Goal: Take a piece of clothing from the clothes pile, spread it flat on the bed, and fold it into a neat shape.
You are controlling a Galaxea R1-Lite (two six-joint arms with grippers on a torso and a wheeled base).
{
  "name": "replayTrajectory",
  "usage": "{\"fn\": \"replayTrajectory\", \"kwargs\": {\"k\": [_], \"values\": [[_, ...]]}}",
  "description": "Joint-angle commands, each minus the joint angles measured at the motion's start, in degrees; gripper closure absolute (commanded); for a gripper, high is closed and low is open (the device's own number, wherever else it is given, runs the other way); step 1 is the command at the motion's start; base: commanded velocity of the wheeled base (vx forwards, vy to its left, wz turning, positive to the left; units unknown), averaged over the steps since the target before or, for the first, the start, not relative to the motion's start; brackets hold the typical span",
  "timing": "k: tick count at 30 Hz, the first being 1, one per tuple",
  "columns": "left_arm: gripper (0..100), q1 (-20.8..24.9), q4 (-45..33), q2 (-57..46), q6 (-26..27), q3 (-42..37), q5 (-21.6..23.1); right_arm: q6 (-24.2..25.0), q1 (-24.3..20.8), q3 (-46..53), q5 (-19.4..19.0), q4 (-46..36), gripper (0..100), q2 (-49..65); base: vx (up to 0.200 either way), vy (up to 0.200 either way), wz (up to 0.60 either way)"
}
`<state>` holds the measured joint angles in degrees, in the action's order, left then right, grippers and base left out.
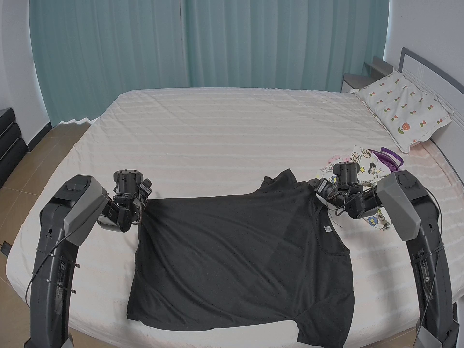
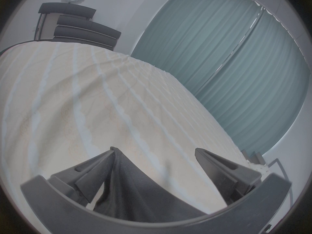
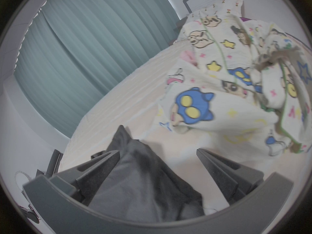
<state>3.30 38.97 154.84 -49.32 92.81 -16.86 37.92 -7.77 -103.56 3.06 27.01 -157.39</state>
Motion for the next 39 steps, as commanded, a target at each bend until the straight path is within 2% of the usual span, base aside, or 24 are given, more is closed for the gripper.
{"fn": "replayTrajectory", "kwargs": {"k": [1, 5, 7, 8, 10, 11, 13, 14, 16, 19, 26, 29, 34, 37, 39], "values": [[0, -0.3, 2.8, -13.1, -3.2, -11.0, -0.7, 0.4, 0.9, 17.9, -0.1, 2.2, 0, 13.7, 0.0, 0.0, 0.0], [0, -0.3, 3.0, -20.8, -3.2, -19.0, 1.6, 3.0, 0.5, 31.6, 0.2, 8.7, 0, 21.3, 0.0, 0.0, 0.0], [0, -0.4, 3.1, -22.7, -3.2, -21.2, 2.4, 3.5, 0.5, 35.3, 0.1, 10.2, 0, 23.4, 0.0, 0.0, 0.0], [0, -0.6, 3.0, -25.1, -3.2, -24.4, 5.3, 3.7, 0.5, 40.3, -0.4, 12.2, 0, 26.3, 0.0, 0.0, 0.0], [0, -0.7, 3.0, -25.6, -3.0, -25.7, 11.1, 3.8, 0.5, 44.9, -0.6, 14.3, 0, 27.9, 0.0, 0.0, 0.0], [0, -0.7, 3.0, -25.5, -3.0, -25.7, 11.9, 3.9, 0.5, 46.3, -0.6, 15.1, 0, 28.2, 0.0, 0.0, 0.0], [0, -0.7, 3.0, -25.5, -3.0, -25.7, 11.9, 3.9, 0.5, 46.3, -0.6, 15.1, 0, 28.2, 0.0, 0.0, 0.0], [0, -0.8, 2.6, -23.2, -3.1, -23.5, 11.9, 5.8, 0.3, 51.2, -0.4, 19.2, 0, 28.5, 0.0, 0.0, 0.0], [0, -0.7, 2.5, -22.8, -3.1, -23.6, 11.8, 6.6, 0.3, 52.4, -0.4, 20.4, 0, 28.8, 0.0, 0.0, 0.0], [0, -0.6, 1.2, -24.9, -3.4, -28.7, 12.1, 8.7, 0.3, 59.4, -1.1, 23.0, 0, 32.6, 0.0, 0.0, 0.0], [0, 0.3, 2.5, -30.7, -3.7, -43.6, 13.8, 10.4, -0.8, 68.7, -3.3, 23.2, 0, 38.1, -0.2, 0.0, 0.0], [0, 0.6, 6.6, -34.1, -4.9, -53.1, 15.8, 12.7, -1.4, 72.0, -3.2, 23.9, 0, 39.7, -0.2, 0.0, 0.0], [0, 1.8, 14.3, -36.6, -6.2, -66.4, 16.4, 13.2, -2.8, 77.2, -3.0, 27.7, 0, 39.7, -0.2, 0.0, 0.0], [0, 2.9, 18.2, -36.1, -6.2, -71.5, 16.5, 14.8, -4.2, 79.6, -3.2, 31.3, 0, 39.0, -0.2, 0.0, 0.0], [0, 3.0, 18.4, -36.1, -6.2, -71.7, 16.5, 15.0, -4.2, 79.6, -3.2, 31.4, 0, 38.9, -0.2, 0.0, 0.0]]}}
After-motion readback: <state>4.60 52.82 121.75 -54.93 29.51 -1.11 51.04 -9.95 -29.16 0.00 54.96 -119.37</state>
